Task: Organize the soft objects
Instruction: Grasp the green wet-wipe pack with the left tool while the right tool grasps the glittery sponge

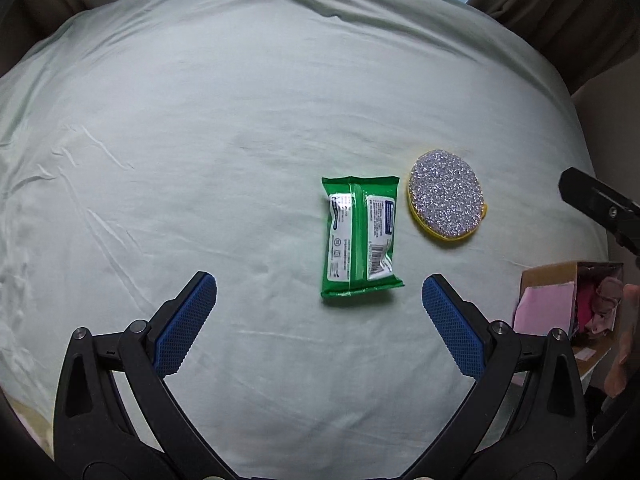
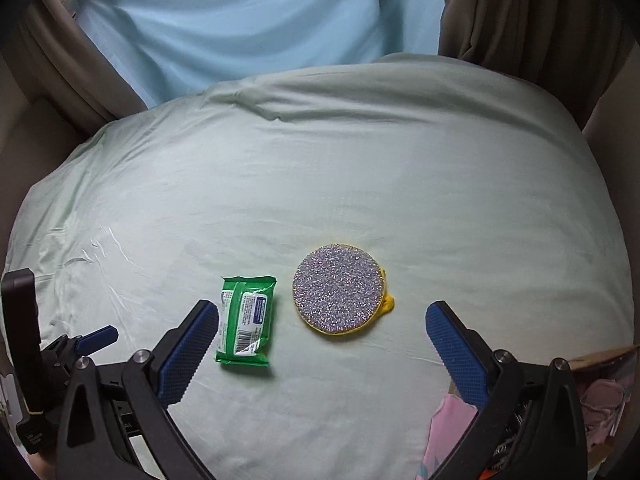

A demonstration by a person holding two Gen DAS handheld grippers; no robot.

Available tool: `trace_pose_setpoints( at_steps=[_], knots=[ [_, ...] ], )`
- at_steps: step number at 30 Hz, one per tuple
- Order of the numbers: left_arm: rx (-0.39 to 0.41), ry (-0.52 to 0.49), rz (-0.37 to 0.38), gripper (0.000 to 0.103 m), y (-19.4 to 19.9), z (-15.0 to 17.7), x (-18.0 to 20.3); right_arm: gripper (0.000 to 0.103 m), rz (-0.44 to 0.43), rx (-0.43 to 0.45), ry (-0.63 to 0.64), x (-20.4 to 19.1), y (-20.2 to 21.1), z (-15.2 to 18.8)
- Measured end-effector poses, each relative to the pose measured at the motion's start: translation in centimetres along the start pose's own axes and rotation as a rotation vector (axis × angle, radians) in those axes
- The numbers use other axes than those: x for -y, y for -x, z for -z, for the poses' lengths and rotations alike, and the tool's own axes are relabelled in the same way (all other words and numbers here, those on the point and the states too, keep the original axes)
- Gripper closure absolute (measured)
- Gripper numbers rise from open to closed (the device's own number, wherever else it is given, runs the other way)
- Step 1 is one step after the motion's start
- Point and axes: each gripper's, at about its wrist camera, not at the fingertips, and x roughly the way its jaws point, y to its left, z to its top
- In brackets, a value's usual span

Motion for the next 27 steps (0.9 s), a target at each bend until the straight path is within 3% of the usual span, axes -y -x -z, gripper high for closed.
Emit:
trace_pose_setpoints(
  at_steps=[8, 15, 19, 22, 27],
  knots=[
    [-0.029, -0.048, 0.007, 0.001, -7.1, -1.8, 1.9, 0.000, -0.001, -0.104, 0.038, 0.4, -9.2, -1.0],
    [-0.056, -0.085, 0.006, 0.011, -11.2, -1.8, 4.0, 0.000, 0.004, -0.185, 0.098, 0.1, -14.9, -0.8],
    [-0.070, -0.100, -0.008, 0.024, -12.8, -1.9, 4.9, 0.000, 0.009, -0.206, 0.108, 0.4, -16.6, -0.5],
    [-0.065, -0.097, -0.022, 0.025, -13.4, -2.3, 5.3, 0.000, 0.027, -0.207, 0.138, 0.2, -17.2, -0.3],
    [-0.044, -0.106, -0.034, 0.044, -13.6, -3.0, 5.7, 0.005, 0.063, -0.215, 0.190, -0.4, -17.7, 0.1]
  ],
)
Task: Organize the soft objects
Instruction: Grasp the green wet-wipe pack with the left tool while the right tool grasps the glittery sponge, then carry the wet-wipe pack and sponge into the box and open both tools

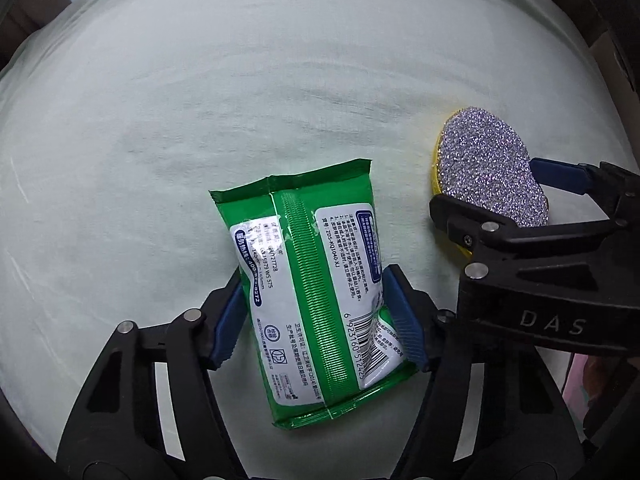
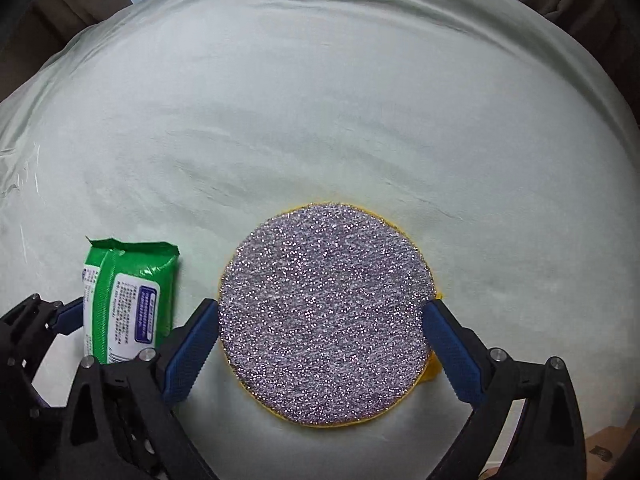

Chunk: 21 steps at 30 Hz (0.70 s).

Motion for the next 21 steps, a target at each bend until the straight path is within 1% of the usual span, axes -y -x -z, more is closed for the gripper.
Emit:
trace_pose_setpoints(
  at_steps=[1, 2, 4, 5, 7, 8, 10, 11, 13, 15, 19, 21],
  knots=[
    [0.002, 0.001, -0.002, 0.049, 0.1, 0.1, 0.1, 0.006, 0.001, 0.004, 0.004, 0.1, 0.0, 0.1],
    [0.004, 0.002, -0.005, 0.051, 0.2, 0.0, 0.1, 0.007, 0.001, 0.007, 0.003, 0.1, -0.1, 0.2],
    [0.008, 0.004, -0.006, 0.060, 0.5, -0.1, 0.1, 0.010, -0.003, 0.015, -0.003, 0.3, -0.1, 0.2],
    [0.008, 0.005, -0.003, 0.061, 0.6, -0.2, 0.1, 0.011, -0.004, 0.019, -0.007, 0.4, 0.0, 0.3],
    [0.007, 0.003, 0.000, 0.064, 0.7, -0.3, 0.1, 0.020, 0.002, 0.028, -0.011, 0.2, 0.1, 0.3],
    [0.008, 0.003, 0.003, 0.065, 0.8, -0.4, 0.1, 0.023, 0.007, 0.031, -0.012, 0.2, 0.1, 0.3],
    [0.012, 0.009, 0.013, 0.067, 1.0, -0.5, 0.0, 0.038, 0.019, 0.038, -0.014, 0.4, 0.5, 0.6],
    [0.013, 0.013, 0.015, 0.067, 1.2, -0.6, -0.1, 0.043, 0.021, 0.041, -0.017, 0.5, 0.7, 0.6],
    [0.016, 0.022, 0.015, 0.069, 1.5, -0.6, 0.0, 0.060, 0.016, 0.044, -0.031, 1.3, 1.3, 0.6],
    [0.021, 0.029, 0.016, 0.069, 2.1, -0.7, -0.2, 0.066, 0.000, 0.049, -0.052, 1.7, 2.0, 0.6],
    [0.051, 0.031, 0.017, 0.069, 4.5, -1.1, -0.4, 0.066, -0.022, 0.079, -0.081, 2.3, 4.2, 0.8],
    [0.068, 0.032, 0.018, 0.069, 6.2, -0.2, -0.4, 0.066, -0.034, 0.095, -0.088, 1.9, 5.7, 0.9]
  ],
)
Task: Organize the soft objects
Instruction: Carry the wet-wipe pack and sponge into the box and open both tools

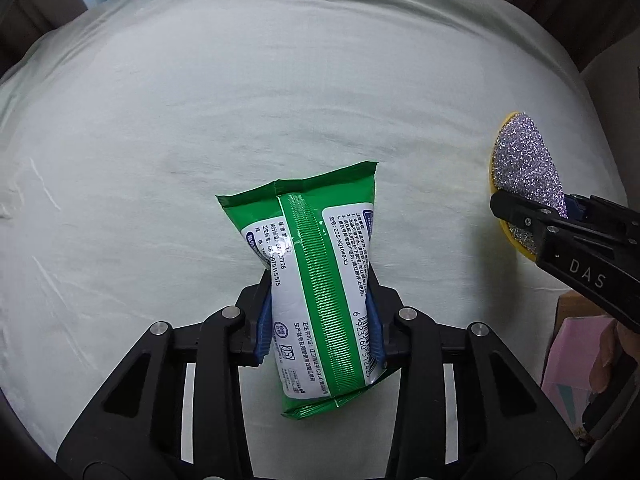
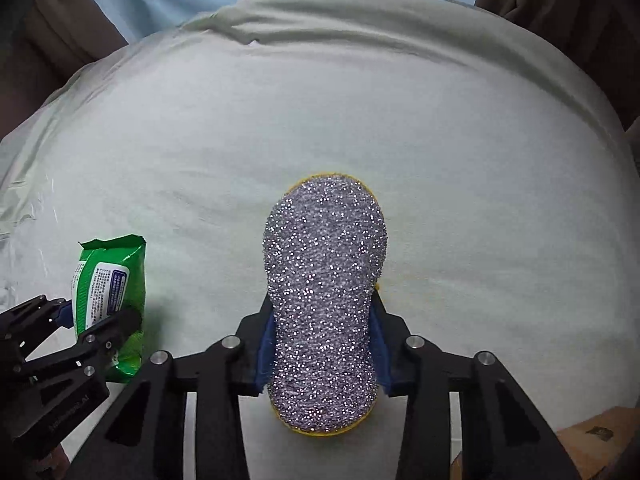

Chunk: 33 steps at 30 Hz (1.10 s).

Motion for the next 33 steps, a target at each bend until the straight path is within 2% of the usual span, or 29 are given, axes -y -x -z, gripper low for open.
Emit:
trace_pose_setpoints(
  at_steps=[4, 14, 17, 20, 25, 33],
  knots=[
    [0.042, 0.005, 0.002, 0.069, 4.3, 1.2, -2.0, 0.066, -0.016, 0.040, 0.008, -0.5, 4.0, 1.0],
    [0.117, 0.011, -0.011, 0.069, 15.9, 3.6, -0.9, 0.066, -0.056, 0.150, -0.021, -2.2, 16.5, 4.1],
    [0.123, 0.015, -0.001, 0.069, 19.3, 4.8, 0.1, 0.066, -0.070, 0.178, -0.047, -2.1, 20.3, 6.2],
    [0.140, 0.000, 0.003, 0.069, 22.2, 6.3, 1.8, 0.066, -0.083, 0.206, -0.061, -1.9, 23.8, 8.1],
    [0.163, -0.019, 0.023, 0.069, 25.7, 9.0, 5.4, 0.066, -0.082, 0.235, -0.062, -0.5, 27.4, 11.4],
    [0.175, -0.076, 0.073, 0.069, 26.6, 11.1, 14.7, 0.066, -0.054, 0.234, -0.123, 6.8, 30.3, 16.5]
  ],
)
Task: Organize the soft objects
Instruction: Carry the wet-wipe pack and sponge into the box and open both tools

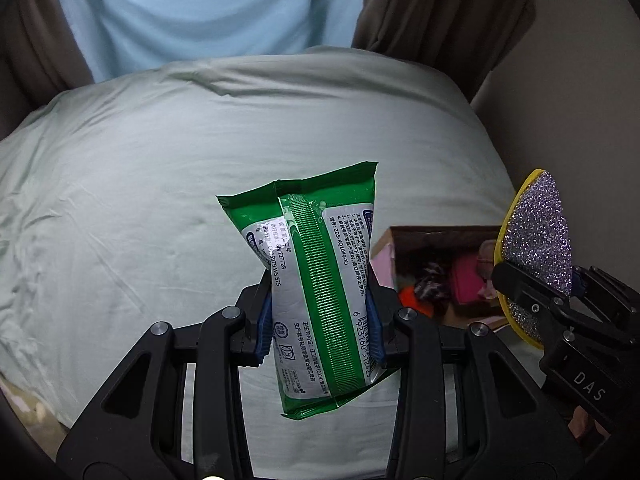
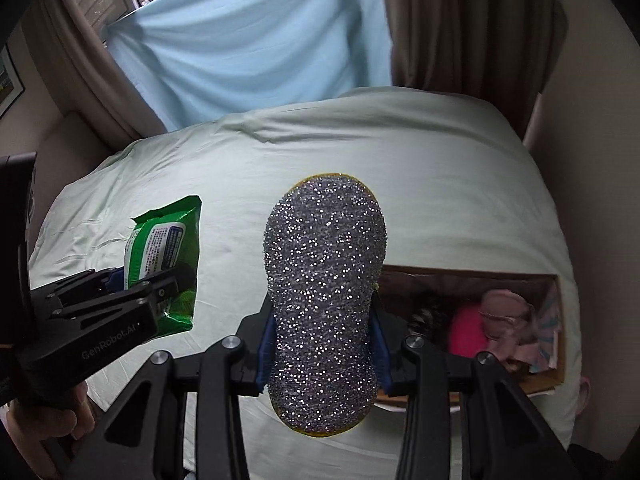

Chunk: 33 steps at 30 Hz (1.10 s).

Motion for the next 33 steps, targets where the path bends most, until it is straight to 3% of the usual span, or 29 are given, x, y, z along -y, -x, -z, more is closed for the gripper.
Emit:
trace_pose_setpoints(
  at_steps=[6, 12, 25, 33],
  knots=[
    [-0.013, -0.023, 0.022, 0.069, -1.4, 0.5, 6.7, 0.066, 0.035, -0.007, -0.026, 6.5, 1.5, 0.5],
    [-0.071, -0.031, 0.022, 0.069, -3.6, 1.2, 11.0, 0.066, 0.029, -0.075, -0.068, 11.8, 1.2, 1.0],
    [-0.240, -0.121, 0.024, 0.069, -12.1, 2.2, 15.7, 0.066, 0.002, -0.213, -0.184, 17.3, -4.2, 1.2],
    [-0.333, -0.156, 0.015, 0.069, -16.9, 2.6, 16.5, 0.058, -0.016, -0.296, -0.267, 19.4, -8.6, 1.1]
  ],
)
